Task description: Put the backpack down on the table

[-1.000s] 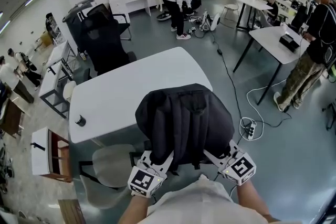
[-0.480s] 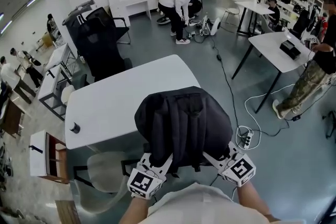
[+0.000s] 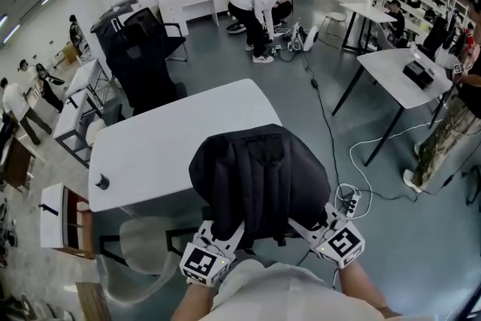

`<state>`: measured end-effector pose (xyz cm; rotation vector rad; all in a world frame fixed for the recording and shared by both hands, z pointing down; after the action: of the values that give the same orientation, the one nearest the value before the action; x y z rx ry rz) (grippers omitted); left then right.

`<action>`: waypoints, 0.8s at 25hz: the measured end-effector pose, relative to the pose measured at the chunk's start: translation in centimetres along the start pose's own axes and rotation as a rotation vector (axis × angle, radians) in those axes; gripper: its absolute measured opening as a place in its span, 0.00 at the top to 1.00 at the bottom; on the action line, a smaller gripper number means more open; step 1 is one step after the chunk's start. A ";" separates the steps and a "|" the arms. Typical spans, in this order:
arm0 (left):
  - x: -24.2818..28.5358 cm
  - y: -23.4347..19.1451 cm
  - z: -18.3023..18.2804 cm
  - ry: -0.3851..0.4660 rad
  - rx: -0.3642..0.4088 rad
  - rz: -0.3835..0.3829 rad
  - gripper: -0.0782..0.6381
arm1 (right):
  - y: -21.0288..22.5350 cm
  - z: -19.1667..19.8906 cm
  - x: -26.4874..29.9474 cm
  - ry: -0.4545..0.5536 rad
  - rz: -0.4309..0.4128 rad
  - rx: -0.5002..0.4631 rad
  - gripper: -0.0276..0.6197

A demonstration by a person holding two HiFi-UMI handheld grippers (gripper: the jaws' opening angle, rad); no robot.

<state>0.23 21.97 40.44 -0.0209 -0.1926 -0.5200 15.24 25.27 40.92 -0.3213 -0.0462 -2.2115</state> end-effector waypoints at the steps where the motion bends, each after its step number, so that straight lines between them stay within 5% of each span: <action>1: 0.1 -0.2 0.0 -0.001 0.001 -0.003 0.77 | 0.1 0.0 0.2 0.001 -0.003 0.001 0.71; 10: 2.1 -3.1 0.9 -0.022 -0.028 -0.022 0.77 | 2.7 0.7 3.3 0.008 -0.019 0.027 0.71; 20: 8.2 -12.3 -0.1 -0.010 -0.052 0.014 0.77 | 9.4 -0.8 11.1 -0.005 0.003 0.037 0.71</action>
<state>1.17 7.28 41.57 -0.0755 -0.1881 -0.5114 16.01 10.77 42.09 -0.3066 -0.0897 -2.2045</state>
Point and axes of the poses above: the fingertips, and each gripper's own axes: x forward along the fingers, y to its right, z out of its underside, the point moved 3 cm from there along -x, backward along the fingers, and after that the axes turned 2 degrees about -y, right-handed, at the moved point
